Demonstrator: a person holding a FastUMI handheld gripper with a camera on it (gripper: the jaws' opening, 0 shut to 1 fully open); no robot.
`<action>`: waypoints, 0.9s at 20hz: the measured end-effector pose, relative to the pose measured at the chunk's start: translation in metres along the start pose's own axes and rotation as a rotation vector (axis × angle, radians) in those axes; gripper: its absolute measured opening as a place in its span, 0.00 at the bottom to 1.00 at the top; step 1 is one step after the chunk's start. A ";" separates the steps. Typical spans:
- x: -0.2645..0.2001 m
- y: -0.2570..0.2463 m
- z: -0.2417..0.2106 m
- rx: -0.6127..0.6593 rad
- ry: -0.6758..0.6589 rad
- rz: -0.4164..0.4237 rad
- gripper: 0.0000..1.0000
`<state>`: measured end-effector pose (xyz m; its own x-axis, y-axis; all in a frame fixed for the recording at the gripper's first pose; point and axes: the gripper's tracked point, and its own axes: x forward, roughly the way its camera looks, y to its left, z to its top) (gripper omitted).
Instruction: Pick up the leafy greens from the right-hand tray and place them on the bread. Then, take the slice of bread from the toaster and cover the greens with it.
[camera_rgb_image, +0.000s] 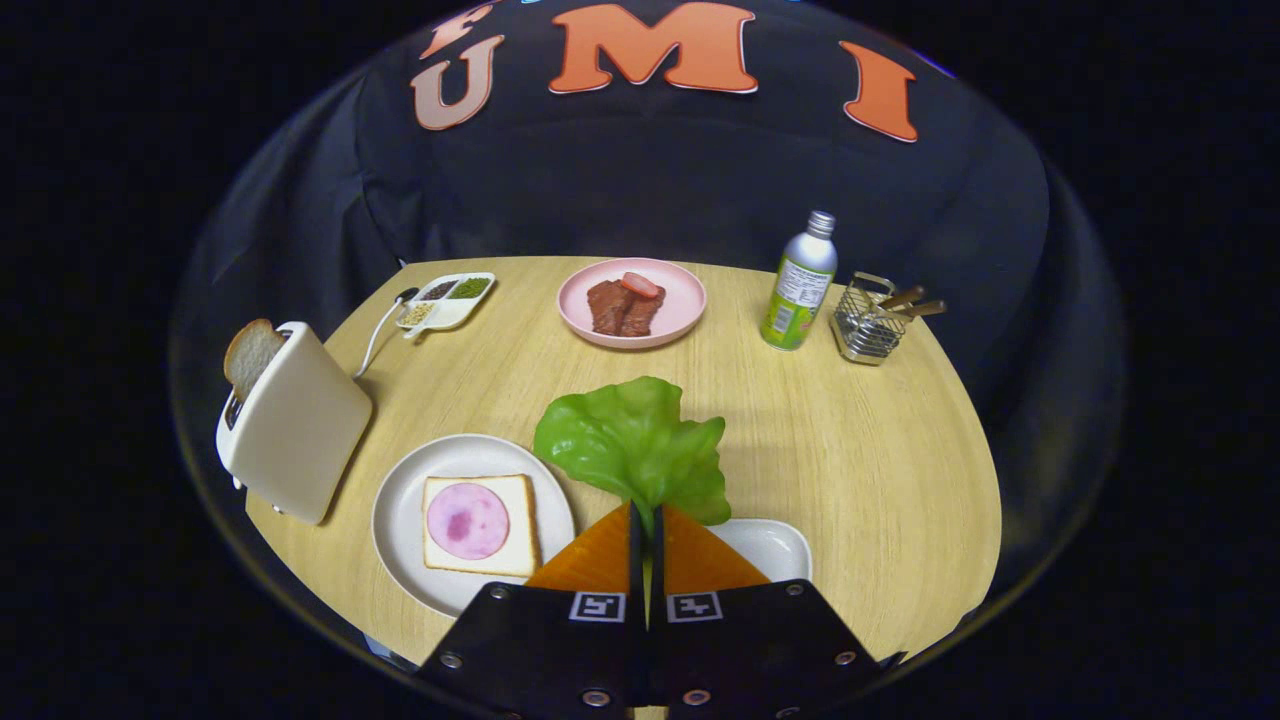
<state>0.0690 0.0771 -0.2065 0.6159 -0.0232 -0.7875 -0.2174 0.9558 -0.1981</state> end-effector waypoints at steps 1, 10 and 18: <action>0.001 0.012 0.000 -0.008 0.001 0.016 0.01; 0.015 0.096 -0.003 -0.075 0.017 0.118 0.01; 0.030 0.132 -0.019 -0.106 0.059 0.157 0.02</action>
<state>0.0441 0.1965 -0.2670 0.5235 0.1041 -0.8457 -0.3882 0.9127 -0.1279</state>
